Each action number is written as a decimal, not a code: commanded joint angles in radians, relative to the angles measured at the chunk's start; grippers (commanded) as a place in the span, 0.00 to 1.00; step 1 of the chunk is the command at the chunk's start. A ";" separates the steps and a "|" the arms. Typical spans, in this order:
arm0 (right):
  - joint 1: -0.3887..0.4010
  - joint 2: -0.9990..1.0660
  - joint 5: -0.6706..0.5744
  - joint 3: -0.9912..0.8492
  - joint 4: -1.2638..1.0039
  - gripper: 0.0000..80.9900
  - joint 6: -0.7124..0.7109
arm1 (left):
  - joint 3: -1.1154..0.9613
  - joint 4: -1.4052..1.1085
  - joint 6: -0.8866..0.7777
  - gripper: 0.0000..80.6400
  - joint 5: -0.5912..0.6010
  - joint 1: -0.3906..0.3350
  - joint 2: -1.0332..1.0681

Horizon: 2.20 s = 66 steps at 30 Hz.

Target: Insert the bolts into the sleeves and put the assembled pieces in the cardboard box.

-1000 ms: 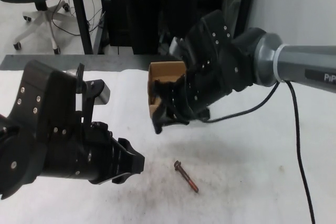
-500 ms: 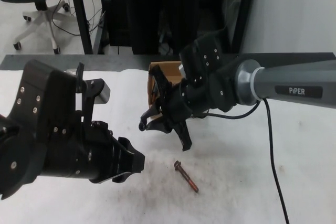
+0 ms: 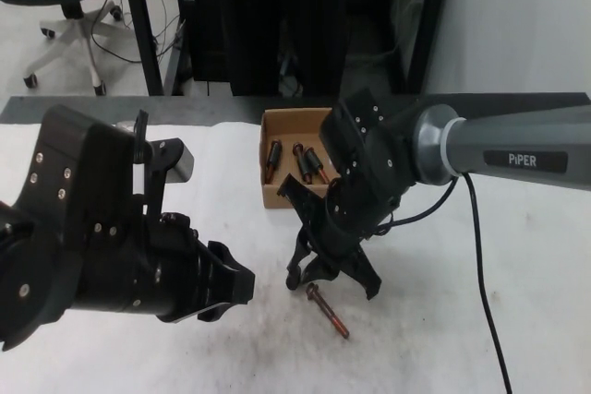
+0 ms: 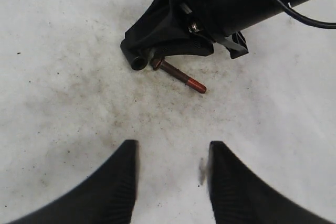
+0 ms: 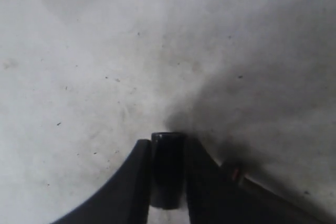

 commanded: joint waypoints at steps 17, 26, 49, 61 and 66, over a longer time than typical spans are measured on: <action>-0.002 -0.012 -0.101 -0.008 -0.201 0.49 0.049 | -0.008 -0.012 0.008 0.49 -0.009 -0.003 -0.004; -0.026 -0.102 -0.414 -0.008 -0.287 0.39 -0.292 | -0.008 -0.008 0.008 0.49 0.000 -0.003 -0.004; 0.056 -0.198 0.222 0.027 0.271 0.34 -1.305 | -0.008 -0.011 0.084 0.49 -0.008 -0.003 -0.004; 0.056 -0.075 0.199 0.027 0.283 0.34 -1.310 | -0.008 -0.011 0.090 0.49 -0.008 -0.003 -0.004; 0.057 -0.069 0.201 0.027 0.252 0.34 -1.309 | -0.008 -0.011 0.090 0.49 -0.012 -0.003 -0.004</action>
